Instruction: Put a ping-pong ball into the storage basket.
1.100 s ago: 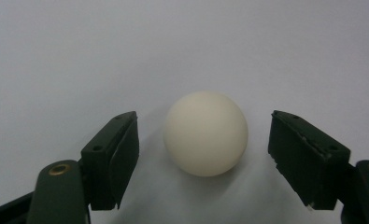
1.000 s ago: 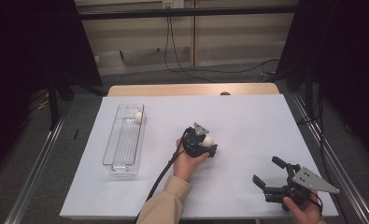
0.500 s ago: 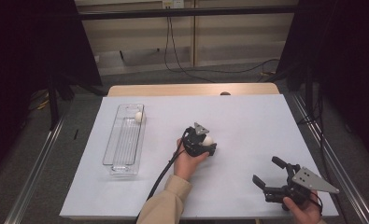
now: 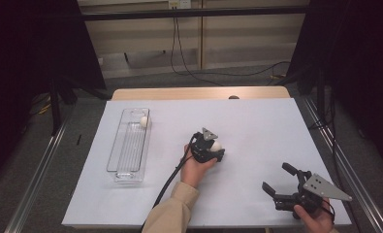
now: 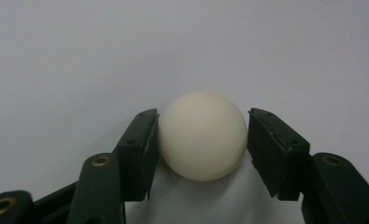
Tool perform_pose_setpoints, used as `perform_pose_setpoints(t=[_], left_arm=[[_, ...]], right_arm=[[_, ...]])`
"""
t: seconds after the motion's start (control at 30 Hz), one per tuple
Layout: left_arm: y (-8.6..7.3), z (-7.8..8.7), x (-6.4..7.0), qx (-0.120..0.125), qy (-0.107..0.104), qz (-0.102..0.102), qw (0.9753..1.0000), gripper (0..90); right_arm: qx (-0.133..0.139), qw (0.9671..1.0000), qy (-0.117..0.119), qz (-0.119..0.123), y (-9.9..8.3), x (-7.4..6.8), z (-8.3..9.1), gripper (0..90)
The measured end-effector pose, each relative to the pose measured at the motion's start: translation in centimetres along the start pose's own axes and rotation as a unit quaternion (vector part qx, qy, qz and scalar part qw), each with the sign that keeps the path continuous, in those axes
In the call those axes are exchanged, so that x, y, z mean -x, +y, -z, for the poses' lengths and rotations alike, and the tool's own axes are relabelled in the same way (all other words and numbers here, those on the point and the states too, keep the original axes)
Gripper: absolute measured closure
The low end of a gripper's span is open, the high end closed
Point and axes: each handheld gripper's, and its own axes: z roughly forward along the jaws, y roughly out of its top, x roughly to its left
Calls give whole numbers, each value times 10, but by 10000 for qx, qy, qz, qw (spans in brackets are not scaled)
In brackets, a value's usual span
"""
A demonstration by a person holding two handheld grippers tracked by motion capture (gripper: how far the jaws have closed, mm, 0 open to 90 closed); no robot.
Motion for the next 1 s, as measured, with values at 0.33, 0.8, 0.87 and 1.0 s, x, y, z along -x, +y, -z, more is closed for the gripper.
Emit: perform_pose_setpoints(t=[0.33,0.8,0.87,1.0], left_arm=[[0,0,1,-2,-1,-1,10000,479],[0,0,1,-7,28,-19,10000,510],[0,0,1,-15,28,-36,10000,510],[0,1,0,-23,13,-33,10000,510]], right_arm=[[-1,10000,-1,-10,0,0,0,22],[6,10000,3,-8,0,0,0,22],[0,10000,1,3,0,0,0,22],[3,10000,3,9,0,0,0,22]])
